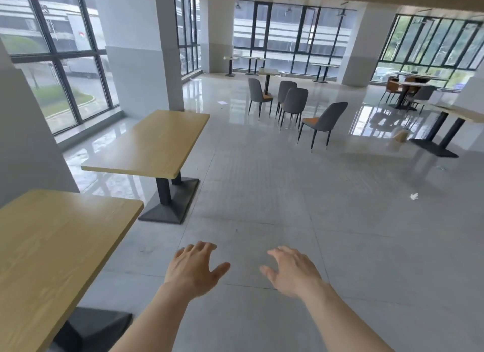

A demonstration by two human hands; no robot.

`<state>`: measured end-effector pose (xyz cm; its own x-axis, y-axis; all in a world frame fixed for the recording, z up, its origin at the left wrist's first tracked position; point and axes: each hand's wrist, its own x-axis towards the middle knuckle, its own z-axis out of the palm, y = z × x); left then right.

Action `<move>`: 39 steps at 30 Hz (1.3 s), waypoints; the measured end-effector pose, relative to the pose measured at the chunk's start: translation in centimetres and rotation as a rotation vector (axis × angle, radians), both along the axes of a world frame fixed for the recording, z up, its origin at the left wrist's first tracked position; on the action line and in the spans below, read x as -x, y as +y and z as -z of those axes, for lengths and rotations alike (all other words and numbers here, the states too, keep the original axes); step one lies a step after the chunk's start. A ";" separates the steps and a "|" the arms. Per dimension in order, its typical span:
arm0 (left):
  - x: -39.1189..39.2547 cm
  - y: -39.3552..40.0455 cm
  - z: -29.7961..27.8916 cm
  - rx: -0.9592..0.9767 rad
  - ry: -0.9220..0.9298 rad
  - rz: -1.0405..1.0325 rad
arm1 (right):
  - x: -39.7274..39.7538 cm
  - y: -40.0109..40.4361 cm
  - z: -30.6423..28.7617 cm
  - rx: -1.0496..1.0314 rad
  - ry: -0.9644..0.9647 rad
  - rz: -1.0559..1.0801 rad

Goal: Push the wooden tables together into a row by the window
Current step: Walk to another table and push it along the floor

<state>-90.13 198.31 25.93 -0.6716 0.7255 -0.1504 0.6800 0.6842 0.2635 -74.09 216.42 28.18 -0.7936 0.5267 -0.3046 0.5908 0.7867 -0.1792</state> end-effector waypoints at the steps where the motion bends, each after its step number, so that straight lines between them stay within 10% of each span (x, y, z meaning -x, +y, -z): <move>1: 2.2 2.2 0.3 -0.002 0.003 -0.001 | 2.1 2.3 0.4 -0.001 0.002 0.002; 39: 83.9 73.6 0.4 -0.008 -0.001 -0.107 | 86.2 75.1 0.6 0.015 -0.014 -0.114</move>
